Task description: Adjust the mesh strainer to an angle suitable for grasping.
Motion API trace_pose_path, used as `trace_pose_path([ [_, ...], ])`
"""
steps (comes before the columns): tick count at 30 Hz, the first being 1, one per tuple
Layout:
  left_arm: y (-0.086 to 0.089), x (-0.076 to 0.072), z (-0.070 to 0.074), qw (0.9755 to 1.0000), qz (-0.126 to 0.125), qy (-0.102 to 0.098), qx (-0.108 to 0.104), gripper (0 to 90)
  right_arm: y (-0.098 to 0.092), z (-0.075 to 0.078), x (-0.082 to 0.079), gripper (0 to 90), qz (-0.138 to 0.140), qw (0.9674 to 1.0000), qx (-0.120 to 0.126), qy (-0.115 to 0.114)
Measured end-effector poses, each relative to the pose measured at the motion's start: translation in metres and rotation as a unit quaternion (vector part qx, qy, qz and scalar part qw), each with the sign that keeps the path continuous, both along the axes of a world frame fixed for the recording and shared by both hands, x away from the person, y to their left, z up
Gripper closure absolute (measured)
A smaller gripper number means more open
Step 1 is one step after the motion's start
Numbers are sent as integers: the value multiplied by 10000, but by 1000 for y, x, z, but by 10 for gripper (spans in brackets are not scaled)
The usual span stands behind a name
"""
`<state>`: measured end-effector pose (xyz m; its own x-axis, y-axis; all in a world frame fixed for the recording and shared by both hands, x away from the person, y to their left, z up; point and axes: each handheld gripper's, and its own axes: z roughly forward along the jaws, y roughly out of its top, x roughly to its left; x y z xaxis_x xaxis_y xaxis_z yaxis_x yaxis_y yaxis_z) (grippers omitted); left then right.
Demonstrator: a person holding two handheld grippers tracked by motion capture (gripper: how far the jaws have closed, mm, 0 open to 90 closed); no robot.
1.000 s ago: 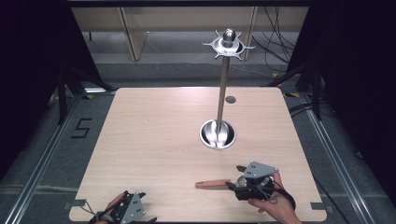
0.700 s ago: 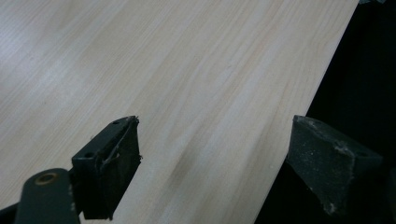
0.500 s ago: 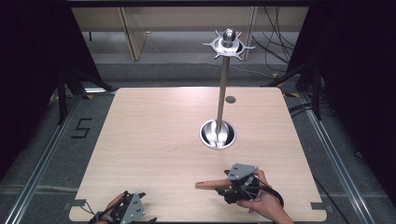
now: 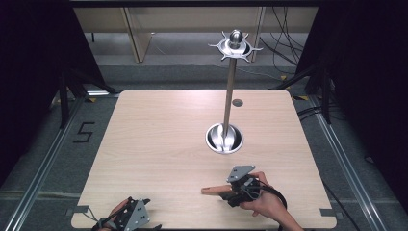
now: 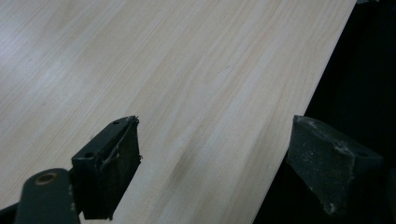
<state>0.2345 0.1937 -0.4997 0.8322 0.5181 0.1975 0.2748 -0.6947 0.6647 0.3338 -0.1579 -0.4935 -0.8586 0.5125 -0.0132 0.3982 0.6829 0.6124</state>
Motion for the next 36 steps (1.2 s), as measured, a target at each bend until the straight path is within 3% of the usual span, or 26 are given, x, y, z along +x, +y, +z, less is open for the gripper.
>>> trace_pose_path([
  [2,0,0,0,10000,5,9,-17,162,-1,1,0,414,-2,9999,-93,125],
  [3,1,1,0,10000,-8,-25,70,162,0,-1,0,422,8,9999,-44,103],
  [6,0,0,0,10000,0,-16,21,162,1,-2,1,450,53,9998,-157,105],
  [8,0,0,0,10000,-4,12,-26,162,2,-4,1,496,-20,9991,-316,278],
  [13,0,0,0,10000,-6,8,-22,162,3,-4,1,565,391,9986,-297,197],
  [18,0,0,0,10000,-5,7,-25,162,4,-3,0,627,614,9973,-362,166],
  [23,0,0,0,10000,-9,6,-24,162,3,-1,0,705,681,9963,-499,142],
  [28,0,0,0,10000,-11,-7,-4,162,2,1,1,708,614,9969,-461,199],
  [29,0,0,0,10000,-31,4,-13,162,1,1,2,708,563,9977,-374,84],
  [32,0,0,0,10000,-41,1,-5,162,-5,7,3,708,288,9994,-26,171],
  [33,0,-1,1,10000,-5,-52,18,162,-7,8,5,708,389,9991,109,96],
  [34,0,-1,0,10000,15,-84,27,162,-14,13,6,708,106,9993,324,155],
  [36,0,-1,1,10000,2,-76,26,162,-16,13,7,708,51,9992,370,128],
])
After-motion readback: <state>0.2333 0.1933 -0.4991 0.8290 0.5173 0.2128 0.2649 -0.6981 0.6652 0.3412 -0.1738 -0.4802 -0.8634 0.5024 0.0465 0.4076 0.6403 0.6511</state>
